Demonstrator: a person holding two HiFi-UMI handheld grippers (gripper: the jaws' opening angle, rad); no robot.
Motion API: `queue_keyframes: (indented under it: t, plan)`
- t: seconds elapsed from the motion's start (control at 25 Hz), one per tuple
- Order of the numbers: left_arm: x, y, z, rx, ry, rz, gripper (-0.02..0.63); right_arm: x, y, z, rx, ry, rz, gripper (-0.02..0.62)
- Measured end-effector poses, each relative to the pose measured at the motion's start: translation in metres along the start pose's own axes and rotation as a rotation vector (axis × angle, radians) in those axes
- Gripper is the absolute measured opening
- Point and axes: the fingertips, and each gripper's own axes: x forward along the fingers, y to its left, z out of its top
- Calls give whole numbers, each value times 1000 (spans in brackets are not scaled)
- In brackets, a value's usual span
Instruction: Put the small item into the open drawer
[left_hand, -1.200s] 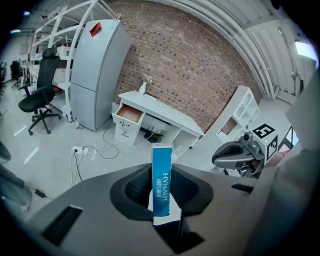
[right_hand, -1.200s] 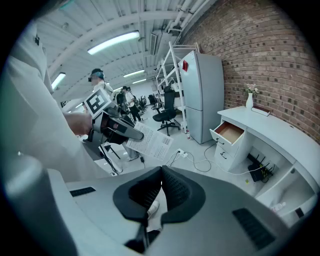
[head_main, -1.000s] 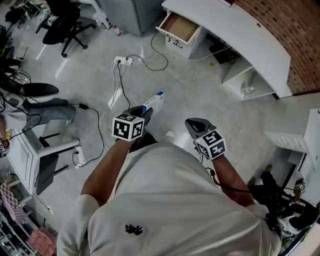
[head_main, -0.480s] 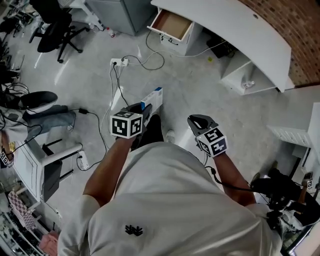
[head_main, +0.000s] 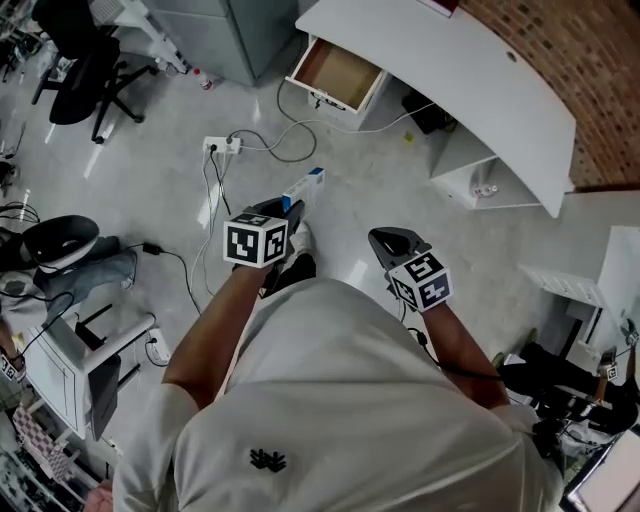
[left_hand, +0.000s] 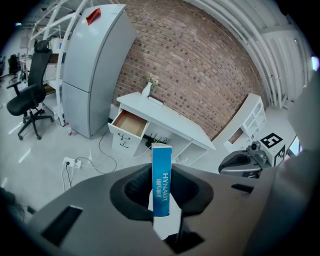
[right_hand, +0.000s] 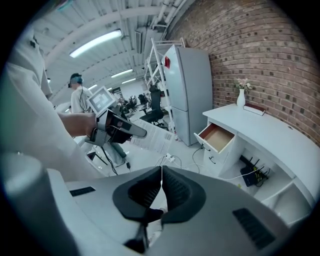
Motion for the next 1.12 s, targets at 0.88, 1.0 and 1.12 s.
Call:
queue_keyframes:
  t: [0.88,1.0,1.12]
  plan:
    - [112,169,176,-35,35,55,86,162,-122,168,-61,84,79,32]
    - [142,180,205,-47,47,82,85,176,-156,186,-66,96,107,32]
    - [176,196,237,-63,54,103,86,193,-192,210,-89,108,137,32]
